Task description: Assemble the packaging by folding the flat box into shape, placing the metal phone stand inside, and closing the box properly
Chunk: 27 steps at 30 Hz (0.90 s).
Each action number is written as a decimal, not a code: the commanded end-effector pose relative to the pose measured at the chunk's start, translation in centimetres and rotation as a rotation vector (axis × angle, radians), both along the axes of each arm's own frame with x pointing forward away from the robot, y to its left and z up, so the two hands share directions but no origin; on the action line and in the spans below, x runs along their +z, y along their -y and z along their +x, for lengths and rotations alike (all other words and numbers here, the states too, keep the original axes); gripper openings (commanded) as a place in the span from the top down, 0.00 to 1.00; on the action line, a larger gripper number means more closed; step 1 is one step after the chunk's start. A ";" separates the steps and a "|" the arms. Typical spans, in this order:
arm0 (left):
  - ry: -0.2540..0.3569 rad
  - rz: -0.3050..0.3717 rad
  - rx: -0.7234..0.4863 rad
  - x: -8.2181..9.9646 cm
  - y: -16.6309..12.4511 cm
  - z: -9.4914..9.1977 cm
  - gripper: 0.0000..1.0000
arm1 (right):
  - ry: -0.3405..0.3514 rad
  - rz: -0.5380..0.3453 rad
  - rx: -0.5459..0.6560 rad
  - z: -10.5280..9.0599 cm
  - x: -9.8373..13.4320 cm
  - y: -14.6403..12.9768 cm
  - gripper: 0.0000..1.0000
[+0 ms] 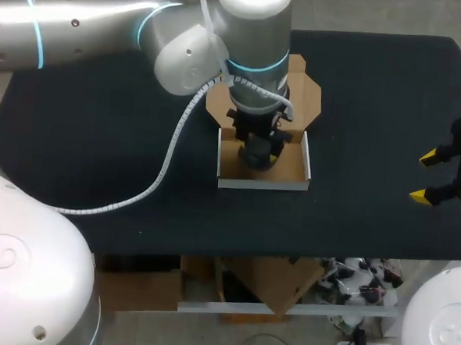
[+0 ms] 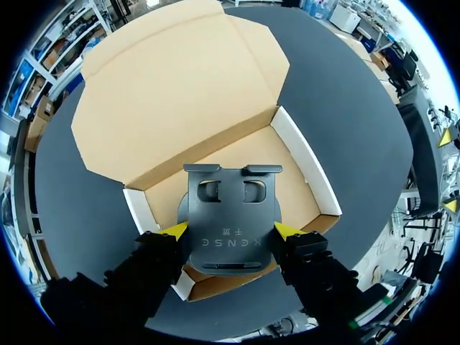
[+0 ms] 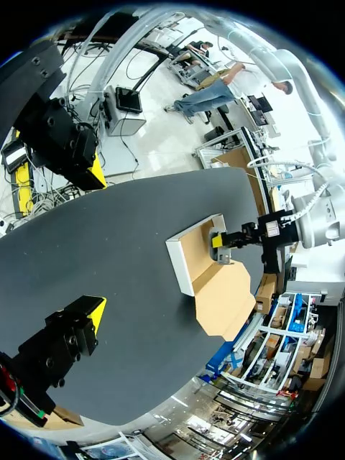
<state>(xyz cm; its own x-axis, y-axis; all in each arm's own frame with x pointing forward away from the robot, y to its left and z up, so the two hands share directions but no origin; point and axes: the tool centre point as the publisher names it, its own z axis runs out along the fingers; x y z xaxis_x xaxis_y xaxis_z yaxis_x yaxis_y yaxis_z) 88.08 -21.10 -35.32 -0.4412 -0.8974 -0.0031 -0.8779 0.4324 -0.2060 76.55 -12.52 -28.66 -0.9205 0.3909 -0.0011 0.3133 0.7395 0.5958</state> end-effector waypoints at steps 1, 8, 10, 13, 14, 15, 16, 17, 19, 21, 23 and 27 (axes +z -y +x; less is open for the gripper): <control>-0.007 0.003 -0.001 -0.9 0.6 0.3 1.00 | 0.003 0.002 0.000 -0.1 0.0 0.1 0.00; -0.017 0.005 -0.015 -2.2 1.2 0.3 1.00 | 0.003 0.002 0.000 -0.1 0.0 0.1 0.00; -0.020 0.006 -0.018 -2.5 1.3 0.4 1.00 | 0.003 0.002 0.000 -0.1 0.0 0.1 0.00; -0.023 0.006 -0.019 -2.9 1.5 0.6 1.00 | 0.003 0.002 0.000 -0.1 0.0 0.1 0.00; -0.024 0.006 -0.019 -3.0 1.6 0.6 1.00 | 0.003 0.002 0.000 -0.1 0.0 0.1 0.00; -0.024 0.006 -0.019 -3.1 1.6 0.7 1.00 | 0.003 0.002 0.000 -0.1 0.0 0.1 0.00; -0.025 0.007 -0.018 -3.2 1.7 0.8 1.00 | 0.003 0.002 0.000 -0.1 0.0 0.1 0.00; -0.029 0.007 -0.017 -3.2 1.7 0.9 1.00 | 0.003 0.002 0.000 -0.1 0.0 0.1 0.00; -0.031 0.008 -0.015 -3.3 1.8 1.0 1.00 | 0.003 0.002 0.000 -0.1 0.0 0.1 0.00; -0.033 0.009 -0.012 -3.4 1.8 1.2 1.00 | 0.003 0.002 0.000 -0.1 0.0 0.1 0.00; -0.035 0.009 -0.007 -3.5 1.8 1.4 1.00 | 0.003 0.002 0.000 -0.1 0.0 0.1 0.00; -0.038 0.010 0.002 -3.5 1.6 1.6 0.64 | 0.003 0.002 0.000 -0.1 0.0 0.1 0.00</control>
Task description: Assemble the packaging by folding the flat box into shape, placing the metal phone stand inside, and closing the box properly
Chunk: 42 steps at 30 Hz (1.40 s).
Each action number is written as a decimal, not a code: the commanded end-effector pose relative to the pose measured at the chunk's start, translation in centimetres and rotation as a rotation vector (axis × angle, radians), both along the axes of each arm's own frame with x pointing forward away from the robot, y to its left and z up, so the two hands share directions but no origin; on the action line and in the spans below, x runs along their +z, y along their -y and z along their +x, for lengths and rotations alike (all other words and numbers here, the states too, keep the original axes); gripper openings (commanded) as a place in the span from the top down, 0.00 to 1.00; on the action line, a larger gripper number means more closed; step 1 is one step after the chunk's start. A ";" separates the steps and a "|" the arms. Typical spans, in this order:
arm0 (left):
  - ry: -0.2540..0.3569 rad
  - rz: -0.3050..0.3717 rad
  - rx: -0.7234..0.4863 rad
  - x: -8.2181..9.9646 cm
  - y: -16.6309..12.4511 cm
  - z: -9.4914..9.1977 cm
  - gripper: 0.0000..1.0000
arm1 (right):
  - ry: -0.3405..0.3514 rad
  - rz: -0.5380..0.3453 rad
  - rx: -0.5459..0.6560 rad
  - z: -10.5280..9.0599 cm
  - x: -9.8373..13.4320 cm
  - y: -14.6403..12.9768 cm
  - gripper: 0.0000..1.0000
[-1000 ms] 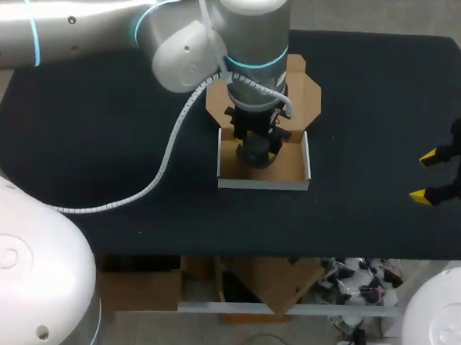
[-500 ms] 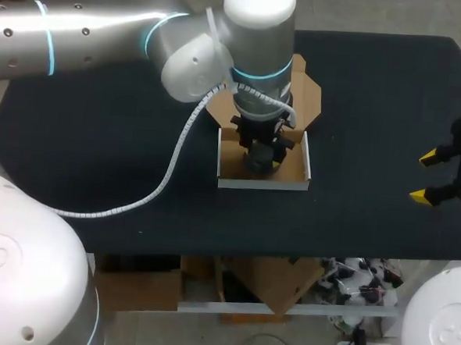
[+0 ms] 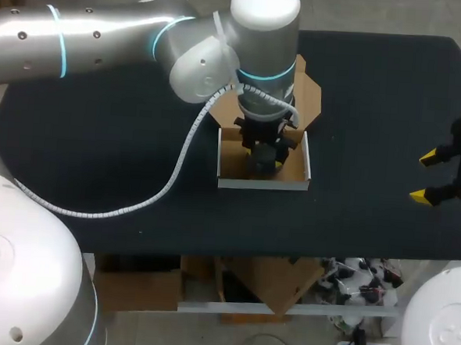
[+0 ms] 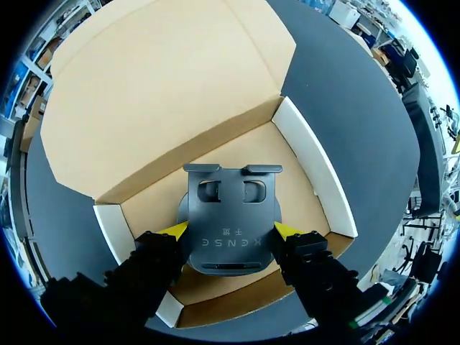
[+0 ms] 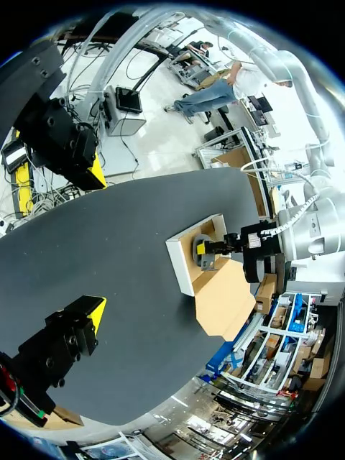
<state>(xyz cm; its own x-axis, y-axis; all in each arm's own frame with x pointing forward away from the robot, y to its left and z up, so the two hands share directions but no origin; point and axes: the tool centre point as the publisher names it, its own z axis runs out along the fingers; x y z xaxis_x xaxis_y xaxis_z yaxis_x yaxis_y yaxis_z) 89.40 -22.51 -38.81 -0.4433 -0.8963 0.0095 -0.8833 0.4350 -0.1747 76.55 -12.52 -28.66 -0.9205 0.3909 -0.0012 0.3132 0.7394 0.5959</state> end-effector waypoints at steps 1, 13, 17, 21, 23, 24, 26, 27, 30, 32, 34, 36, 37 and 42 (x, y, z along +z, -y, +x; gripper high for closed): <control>-0.005 0.008 0.007 0.0 0.2 0.3 0.51 | 0.003 0.002 0.000 -0.1 0.0 0.1 0.00; -0.015 0.018 0.036 -0.2 0.2 0.6 0.00 | 0.003 0.002 0.000 -0.1 0.0 0.1 0.00; -0.018 0.018 0.070 0.1 0.4 0.4 0.00 | 0.003 0.002 0.000 -0.1 0.0 0.1 0.00; -0.034 0.010 0.131 0.3 0.5 0.2 0.00 | 0.003 0.002 0.000 -0.1 0.0 0.1 0.00; -0.038 0.008 0.168 0.4 0.6 0.1 0.00 | 0.003 0.002 0.000 -0.1 0.0 0.1 0.00; -0.038 0.008 0.184 0.4 0.7 0.0 0.00 | 0.003 0.002 0.000 -0.1 0.0 0.1 0.00; -0.038 0.006 0.216 0.5 0.7 -0.1 0.00 | 0.003 0.002 0.000 -0.1 0.0 0.1 0.00; -0.043 0.003 0.235 0.5 0.8 -0.3 0.00 | 0.003 0.002 0.000 -0.1 0.0 0.1 0.00; -0.040 0.002 0.277 0.7 0.9 -0.6 0.00 | 0.003 0.002 0.000 -0.1 0.0 0.1 0.00; -0.036 0.009 0.298 0.7 1.1 -0.8 0.00 | 0.003 0.002 0.000 -0.1 0.0 0.1 0.00; -0.042 0.009 0.312 0.7 1.1 -1.0 0.00 | 0.003 0.002 0.000 -0.1 0.0 0.1 0.00; -0.039 0.019 0.337 0.7 1.1 -1.3 0.00 | 0.003 0.002 0.000 -0.1 0.0 0.1 0.00; -0.045 0.019 0.340 0.7 1.1 -1.4 0.00 | 0.003 0.002 0.000 -0.1 0.0 0.1 0.00; -0.041 0.033 0.381 1.1 1.0 -2.0 0.00 | 0.003 0.002 0.000 -0.1 0.0 0.1 0.00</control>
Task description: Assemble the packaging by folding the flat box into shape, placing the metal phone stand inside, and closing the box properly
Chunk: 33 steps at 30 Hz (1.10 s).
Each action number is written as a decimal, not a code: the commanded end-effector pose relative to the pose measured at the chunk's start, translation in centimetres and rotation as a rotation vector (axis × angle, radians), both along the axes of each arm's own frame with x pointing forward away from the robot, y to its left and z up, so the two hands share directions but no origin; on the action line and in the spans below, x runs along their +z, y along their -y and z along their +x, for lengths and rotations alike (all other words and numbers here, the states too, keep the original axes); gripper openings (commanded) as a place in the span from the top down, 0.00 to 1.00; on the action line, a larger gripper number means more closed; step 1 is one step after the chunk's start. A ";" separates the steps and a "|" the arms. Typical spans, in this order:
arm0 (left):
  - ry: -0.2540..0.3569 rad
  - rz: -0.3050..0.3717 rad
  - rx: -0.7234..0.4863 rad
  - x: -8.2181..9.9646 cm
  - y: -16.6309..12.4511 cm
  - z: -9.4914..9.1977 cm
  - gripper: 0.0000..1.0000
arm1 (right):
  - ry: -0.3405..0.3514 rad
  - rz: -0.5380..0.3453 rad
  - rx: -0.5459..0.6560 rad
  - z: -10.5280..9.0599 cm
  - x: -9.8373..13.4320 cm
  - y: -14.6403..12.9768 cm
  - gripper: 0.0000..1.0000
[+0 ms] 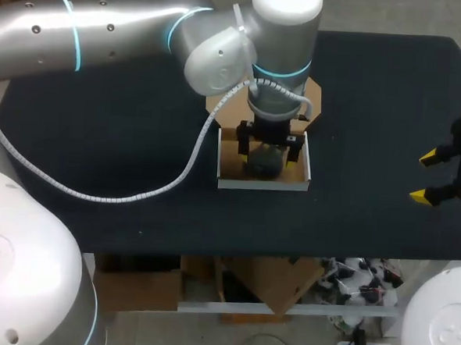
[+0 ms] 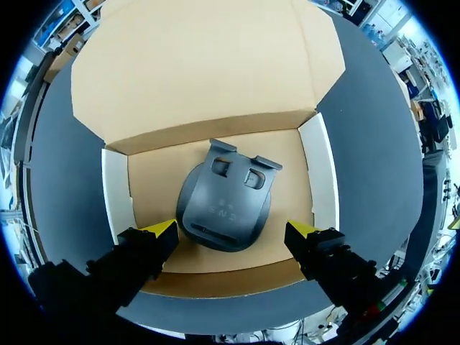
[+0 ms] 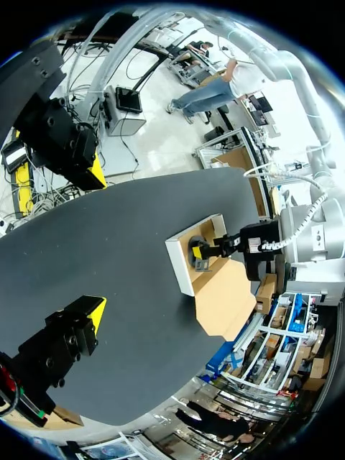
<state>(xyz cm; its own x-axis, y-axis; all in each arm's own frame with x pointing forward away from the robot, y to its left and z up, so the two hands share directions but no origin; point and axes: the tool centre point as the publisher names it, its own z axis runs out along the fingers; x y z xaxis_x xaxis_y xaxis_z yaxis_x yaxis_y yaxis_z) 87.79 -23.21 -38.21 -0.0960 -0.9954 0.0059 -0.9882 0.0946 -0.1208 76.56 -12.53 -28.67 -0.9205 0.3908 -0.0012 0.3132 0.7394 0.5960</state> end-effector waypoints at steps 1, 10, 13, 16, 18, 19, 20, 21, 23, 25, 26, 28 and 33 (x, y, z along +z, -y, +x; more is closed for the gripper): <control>0.008 0.016 0.022 0.6 0.3 -0.5 0.00 | 0.003 0.002 0.000 -0.1 0.0 0.1 0.00; -0.003 0.002 0.051 0.1 0.2 -1.3 0.00 | 0.003 0.002 0.000 -0.1 0.0 0.1 0.00; -0.009 -0.006 0.063 -0.1 0.0 -1.4 0.00 | 0.003 0.002 0.000 -0.1 0.0 0.1 0.00; -0.012 -0.008 0.070 -0.4 0.0 -1.5 0.00 | 0.003 0.002 0.000 -0.1 0.0 0.1 0.00; -0.015 -0.008 0.074 -0.6 0.0 -1.6 0.00 | 0.003 0.002 0.000 -0.1 0.0 0.1 0.00; -0.016 -0.010 0.079 -0.7 0.0 -1.6 0.00 | 0.003 0.002 0.000 -0.1 0.0 0.1 0.00; -0.017 -0.010 0.083 -0.8 0.0 -1.6 0.00 | 0.003 0.002 0.000 -0.1 0.0 0.1 0.00; -0.015 -0.010 0.089 -0.8 0.1 -1.6 0.00 | 0.003 0.002 0.000 -0.1 0.0 0.1 0.00; -0.017 -0.010 0.101 -0.9 0.1 -1.6 0.00 | 0.003 0.002 0.000 -0.1 0.0 0.1 0.00; -0.027 -0.008 0.097 -1.0 0.2 -1.6 0.00 | 0.003 0.002 0.000 -0.1 0.0 0.1 0.00; -0.017 0.001 0.104 -0.9 0.2 -1.7 0.00 | 0.003 0.002 0.000 -0.1 0.0 0.1 0.00; -0.017 0.001 0.104 -0.9 0.2 -1.7 0.00 | 0.003 0.002 0.000 -0.1 0.0 0.1 0.00; -0.017 0.001 0.104 -0.9 0.2 -1.7 0.00 | 0.003 0.002 0.000 -0.1 0.0 0.1 0.00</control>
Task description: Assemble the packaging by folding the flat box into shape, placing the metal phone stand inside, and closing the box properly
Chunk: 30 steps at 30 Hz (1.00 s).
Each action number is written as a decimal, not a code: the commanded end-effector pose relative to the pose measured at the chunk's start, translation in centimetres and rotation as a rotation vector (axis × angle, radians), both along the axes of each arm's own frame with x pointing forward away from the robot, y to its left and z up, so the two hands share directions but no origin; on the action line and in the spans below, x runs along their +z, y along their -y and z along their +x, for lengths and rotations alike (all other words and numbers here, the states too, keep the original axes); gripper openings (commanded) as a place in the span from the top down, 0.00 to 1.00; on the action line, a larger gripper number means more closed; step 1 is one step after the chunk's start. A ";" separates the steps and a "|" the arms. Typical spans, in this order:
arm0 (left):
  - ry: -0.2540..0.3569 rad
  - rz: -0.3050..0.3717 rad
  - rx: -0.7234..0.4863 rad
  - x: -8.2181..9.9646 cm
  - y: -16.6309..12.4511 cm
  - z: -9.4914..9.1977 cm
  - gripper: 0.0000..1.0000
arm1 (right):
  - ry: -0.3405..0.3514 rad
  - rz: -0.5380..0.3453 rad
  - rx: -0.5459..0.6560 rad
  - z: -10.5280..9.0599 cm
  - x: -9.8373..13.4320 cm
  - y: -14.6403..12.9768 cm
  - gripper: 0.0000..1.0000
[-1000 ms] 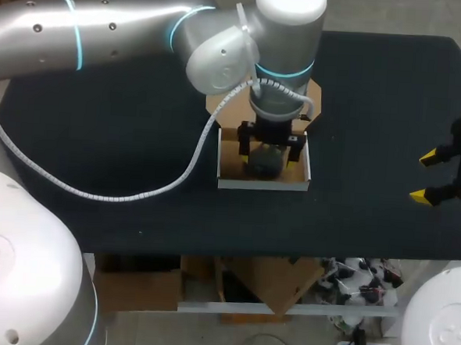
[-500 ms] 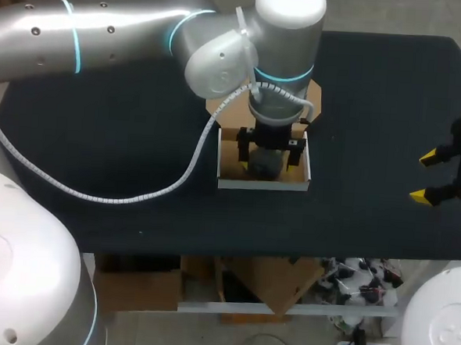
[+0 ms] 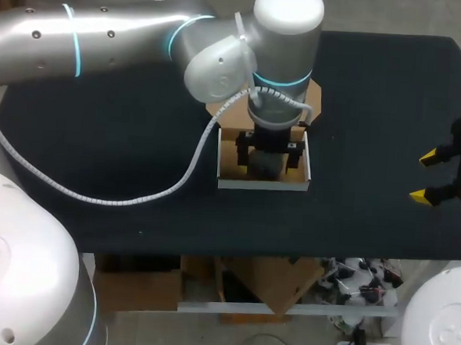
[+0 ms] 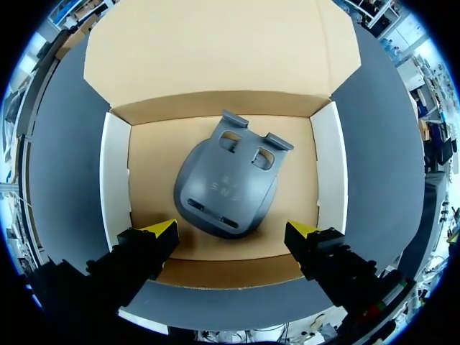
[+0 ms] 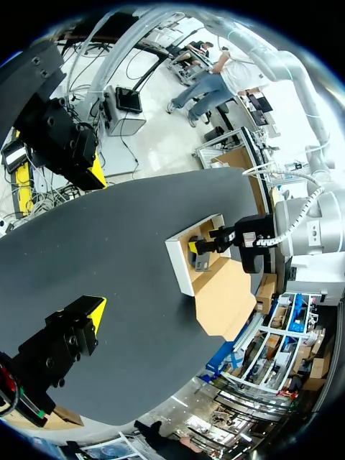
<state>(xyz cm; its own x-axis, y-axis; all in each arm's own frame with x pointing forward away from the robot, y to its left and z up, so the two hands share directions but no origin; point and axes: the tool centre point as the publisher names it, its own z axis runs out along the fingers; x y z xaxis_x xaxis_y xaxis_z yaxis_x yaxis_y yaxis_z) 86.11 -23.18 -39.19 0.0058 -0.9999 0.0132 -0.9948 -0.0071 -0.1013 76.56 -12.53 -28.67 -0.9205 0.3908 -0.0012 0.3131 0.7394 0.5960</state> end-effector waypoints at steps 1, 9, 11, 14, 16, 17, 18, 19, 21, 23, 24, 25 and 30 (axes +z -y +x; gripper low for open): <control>0.002 0.008 0.002 0.1 0.2 0.0 0.00 | 0.003 0.002 0.000 -0.1 0.0 0.1 0.00; 0.002 0.008 0.002 0.1 0.2 0.0 0.00 | 0.003 0.002 0.000 -0.1 0.0 0.1 0.00; 0.002 0.008 0.002 0.1 0.2 0.0 0.00 | 0.003 0.002 0.000 -0.1 0.0 0.1 0.00; 0.002 0.008 0.002 0.1 0.2 0.0 0.00 | 0.003 0.002 0.000 -0.1 0.0 0.1 0.00; 0.002 0.008 0.002 0.1 0.2 0.0 0.00 | 0.003 0.002 0.000 -0.1 0.0 0.1 0.00; 0.002 0.008 0.002 0.1 0.2 0.0 0.00 | 0.003 0.002 0.000 -0.1 0.0 0.1 0.00; 0.002 0.008 0.002 0.1 0.2 0.0 0.00 | 0.003 0.002 0.000 -0.1 0.0 0.1 0.00; 0.002 0.008 0.002 0.1 0.2 0.0 0.00 | 0.003 0.002 0.000 -0.1 0.0 0.1 0.00; 0.002 0.008 0.002 0.1 0.2 0.0 0.00 | 0.003 0.002 0.000 -0.1 0.0 0.1 0.00; -0.005 0.005 0.004 0.0 0.1 0.2 0.00 | 0.003 0.002 0.000 -0.1 0.0 0.1 0.00; -0.002 0.008 0.010 -0.1 0.0 0.3 0.00 | 0.003 0.002 0.000 -0.1 0.0 0.1 0.00; -0.002 0.009 0.011 -0.3 -0.1 0.4 0.00 | 0.003 0.002 0.000 -0.1 0.0 0.1 0.00; -0.008 0.012 0.017 -0.8 -0.3 0.2 0.00 | 0.003 0.002 0.000 -0.1 0.0 0.1 0.00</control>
